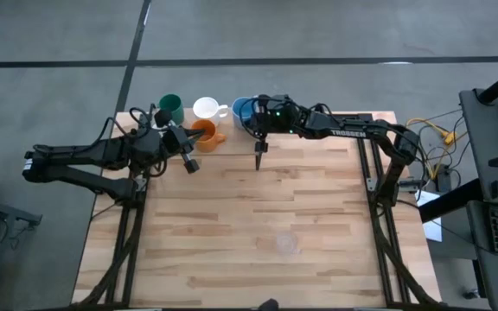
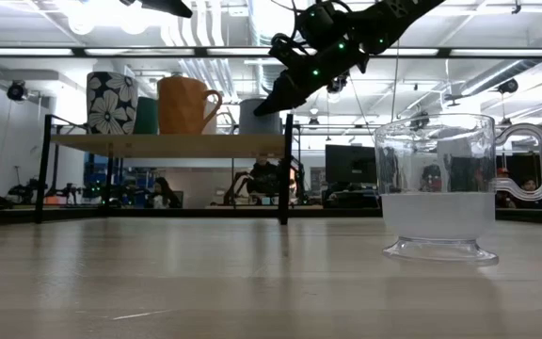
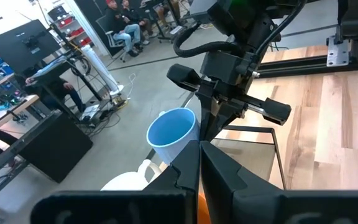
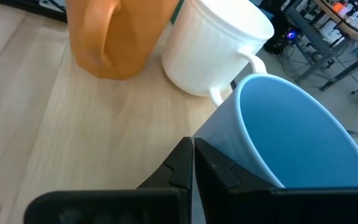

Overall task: Stack small to large cups/mugs on shelf
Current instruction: Adjust the orange mug and the light blue mug, then put the transparent mug on the shelf

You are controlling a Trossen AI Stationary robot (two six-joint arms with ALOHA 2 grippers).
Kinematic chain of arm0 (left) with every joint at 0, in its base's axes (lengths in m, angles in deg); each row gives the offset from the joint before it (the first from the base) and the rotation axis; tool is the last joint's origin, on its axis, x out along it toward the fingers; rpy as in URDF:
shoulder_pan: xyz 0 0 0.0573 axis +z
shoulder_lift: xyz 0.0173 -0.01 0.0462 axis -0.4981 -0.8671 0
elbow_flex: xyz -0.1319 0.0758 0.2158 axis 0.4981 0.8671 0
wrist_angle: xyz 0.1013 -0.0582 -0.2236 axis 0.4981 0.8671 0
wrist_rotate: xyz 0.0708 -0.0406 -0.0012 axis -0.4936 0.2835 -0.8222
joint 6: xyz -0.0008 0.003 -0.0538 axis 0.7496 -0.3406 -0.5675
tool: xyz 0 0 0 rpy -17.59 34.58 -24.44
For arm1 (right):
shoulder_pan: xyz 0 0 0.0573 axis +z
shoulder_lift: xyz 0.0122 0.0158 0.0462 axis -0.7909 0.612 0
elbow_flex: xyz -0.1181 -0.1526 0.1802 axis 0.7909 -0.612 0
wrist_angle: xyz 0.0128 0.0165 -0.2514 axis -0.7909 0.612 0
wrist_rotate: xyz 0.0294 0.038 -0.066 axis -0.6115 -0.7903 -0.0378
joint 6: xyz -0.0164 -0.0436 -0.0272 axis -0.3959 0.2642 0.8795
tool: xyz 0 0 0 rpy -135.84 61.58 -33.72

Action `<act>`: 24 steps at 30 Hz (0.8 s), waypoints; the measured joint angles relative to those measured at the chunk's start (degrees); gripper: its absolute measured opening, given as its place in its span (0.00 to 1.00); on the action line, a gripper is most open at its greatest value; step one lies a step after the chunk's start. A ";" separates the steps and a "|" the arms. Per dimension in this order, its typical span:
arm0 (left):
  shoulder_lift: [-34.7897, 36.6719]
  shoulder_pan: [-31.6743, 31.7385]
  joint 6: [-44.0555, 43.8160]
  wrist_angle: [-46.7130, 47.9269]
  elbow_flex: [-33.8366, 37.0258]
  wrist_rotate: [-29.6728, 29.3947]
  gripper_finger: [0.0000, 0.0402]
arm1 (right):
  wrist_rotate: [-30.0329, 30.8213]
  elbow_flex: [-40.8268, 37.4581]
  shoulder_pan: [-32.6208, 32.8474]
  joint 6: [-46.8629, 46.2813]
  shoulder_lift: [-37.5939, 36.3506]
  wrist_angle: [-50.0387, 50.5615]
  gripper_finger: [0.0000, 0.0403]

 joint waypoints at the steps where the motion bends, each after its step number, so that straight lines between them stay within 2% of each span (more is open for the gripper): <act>1: 0.00 0.02 0.00 0.00 0.00 -0.02 0.00 | -0.01 0.00 -0.06 0.00 0.00 0.00 0.02; 24: 0.00 0.00 -0.04 -0.08 0.10 -0.08 0.00 | -0.12 0.00 0.65 1.43 -0.55 0.34 0.02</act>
